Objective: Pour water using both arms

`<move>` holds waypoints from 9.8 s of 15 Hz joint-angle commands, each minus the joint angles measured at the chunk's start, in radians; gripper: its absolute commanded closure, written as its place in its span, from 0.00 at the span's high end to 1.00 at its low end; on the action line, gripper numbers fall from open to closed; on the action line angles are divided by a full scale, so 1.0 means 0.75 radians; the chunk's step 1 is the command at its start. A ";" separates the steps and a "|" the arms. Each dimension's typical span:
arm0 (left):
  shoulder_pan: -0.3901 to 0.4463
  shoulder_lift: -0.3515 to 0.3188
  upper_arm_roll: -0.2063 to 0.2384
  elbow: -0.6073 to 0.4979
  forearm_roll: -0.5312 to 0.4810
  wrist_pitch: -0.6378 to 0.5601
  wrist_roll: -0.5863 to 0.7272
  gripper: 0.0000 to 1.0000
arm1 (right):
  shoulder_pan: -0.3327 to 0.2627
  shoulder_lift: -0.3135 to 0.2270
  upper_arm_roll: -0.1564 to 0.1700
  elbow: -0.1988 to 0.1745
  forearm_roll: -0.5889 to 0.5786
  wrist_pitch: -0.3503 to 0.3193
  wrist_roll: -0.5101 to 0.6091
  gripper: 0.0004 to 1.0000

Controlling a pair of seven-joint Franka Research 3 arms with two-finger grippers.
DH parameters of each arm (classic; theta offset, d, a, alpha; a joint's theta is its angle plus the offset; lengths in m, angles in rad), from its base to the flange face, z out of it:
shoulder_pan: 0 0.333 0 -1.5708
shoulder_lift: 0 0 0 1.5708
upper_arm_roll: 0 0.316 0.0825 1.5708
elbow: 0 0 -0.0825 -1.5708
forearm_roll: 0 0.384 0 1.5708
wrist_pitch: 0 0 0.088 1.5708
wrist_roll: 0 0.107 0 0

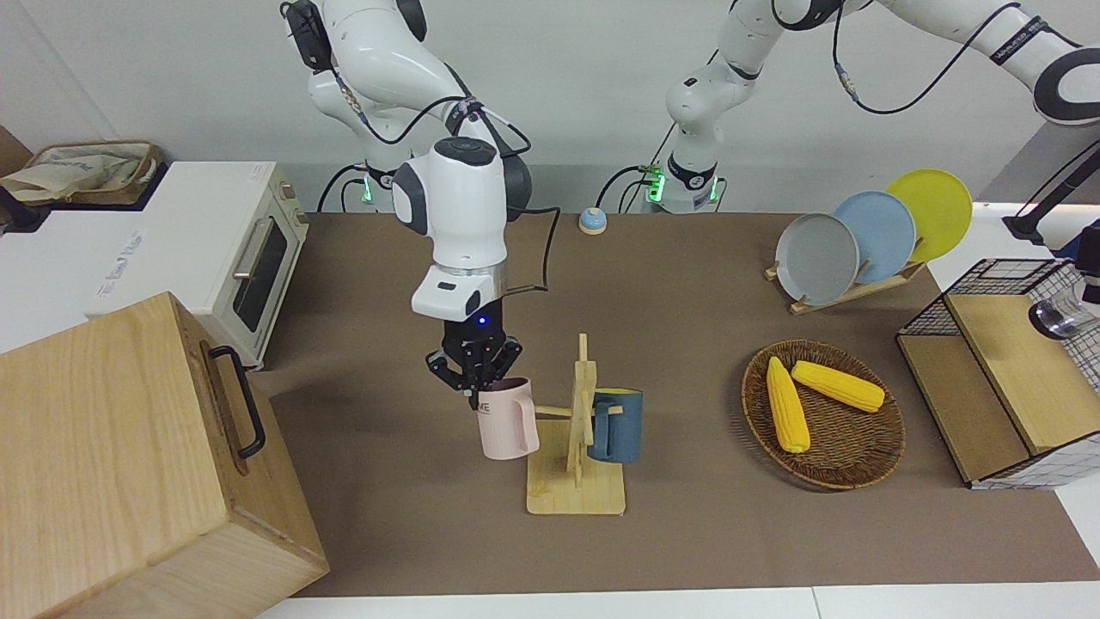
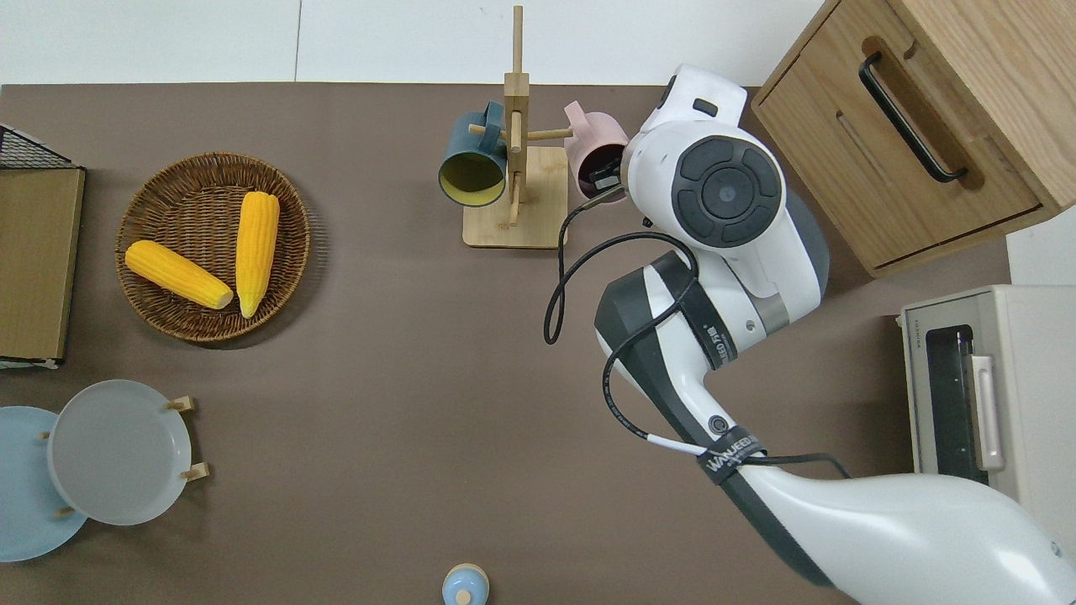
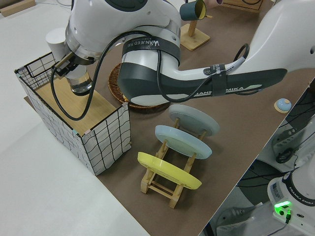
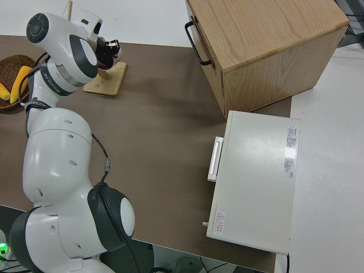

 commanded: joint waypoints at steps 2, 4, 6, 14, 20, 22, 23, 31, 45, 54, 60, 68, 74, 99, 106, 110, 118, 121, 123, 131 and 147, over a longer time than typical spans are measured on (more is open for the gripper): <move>-0.080 -0.159 0.004 -0.077 0.165 -0.102 -0.200 0.00 | -0.092 -0.056 0.025 -0.003 0.000 -0.088 -0.101 0.00; -0.127 -0.228 0.004 -0.153 0.212 -0.102 -0.276 0.00 | -0.117 -0.070 0.027 0.003 0.000 -0.139 -0.142 0.00; -0.178 -0.312 0.004 -0.247 0.257 -0.102 -0.366 0.00 | -0.127 -0.082 0.027 0.031 0.006 -0.178 -0.151 0.00; -0.350 -0.572 -0.036 -0.527 0.441 -0.177 -0.634 0.00 | -0.111 -0.131 0.025 0.034 0.116 -0.500 -0.151 0.00; -0.352 -0.736 -0.173 -0.713 0.451 -0.186 -0.777 0.00 | -0.066 -0.199 0.027 0.017 0.335 -0.944 -0.118 0.00; -0.355 -0.789 -0.186 -0.777 0.451 -0.186 -0.775 0.00 | -0.003 -0.195 0.027 0.017 0.421 -1.000 0.063 0.00; -0.357 -0.809 -0.188 -0.795 0.449 -0.188 -0.773 0.00 | 0.042 -0.179 0.029 0.017 0.468 -0.998 0.184 0.00; -0.399 -0.900 -0.192 -0.908 0.435 -0.188 -0.773 0.00 | 0.240 -0.005 0.035 0.054 0.674 -0.782 0.638 0.00; -0.434 -0.936 -0.192 -0.983 0.404 -0.188 -0.767 0.00 | 0.437 0.288 0.048 0.195 0.830 -0.422 1.023 0.00; -0.434 -0.936 -0.190 -0.990 0.400 -0.192 -0.761 0.00 | 0.494 0.349 0.029 0.199 0.816 -0.329 1.056 0.99; -0.434 -0.936 -0.190 -0.990 0.384 -0.196 -0.759 0.00 | 0.478 0.261 0.027 0.214 0.808 -0.374 1.083 0.99; -0.436 -0.936 -0.190 -0.992 0.374 -0.202 -0.759 0.00 | 0.384 -0.090 -0.059 0.183 0.640 -0.752 1.028 0.99; -0.440 -0.936 -0.190 -0.992 0.367 -0.210 -0.759 0.00 | 0.208 -0.227 -0.061 0.177 0.491 -0.994 0.776 0.99; -0.772 -0.932 -0.222 -1.180 0.261 -0.186 -0.777 0.00 | -0.416 -0.530 -0.049 -0.036 0.441 -1.113 -0.011 0.99; -0.770 -0.869 -0.321 -1.206 0.230 -0.159 -0.777 0.00 | -0.414 -0.530 -0.042 -0.034 0.441 -1.111 -0.011 0.99; -0.768 -0.777 -0.325 -1.192 0.232 -0.125 -0.773 0.00 | -0.410 -0.530 -0.042 -0.034 0.441 -1.111 -0.011 0.99; -0.766 -0.628 -0.335 -1.096 0.259 -0.190 -0.765 0.00 | -0.410 -0.530 -0.042 -0.034 0.441 -1.111 -0.011 0.99; -0.764 -0.538 -0.335 -0.953 0.292 -0.379 -0.773 0.00 | -0.410 -0.530 -0.042 -0.036 0.441 -1.111 -0.011 0.99; -0.764 -0.511 -0.335 -0.914 0.294 -0.466 -0.784 0.00 | -0.410 -0.530 -0.042 -0.034 0.441 -1.111 -0.011 0.99; -0.747 -0.429 -0.331 -0.900 0.318 -0.548 -0.782 0.00 | -0.410 -0.530 -0.042 -0.034 0.441 -1.113 -0.011 0.99; -0.768 -0.171 -0.335 -0.623 0.384 -0.818 -0.882 0.00 | -0.410 -0.530 -0.042 -0.034 0.441 -1.113 -0.011 0.99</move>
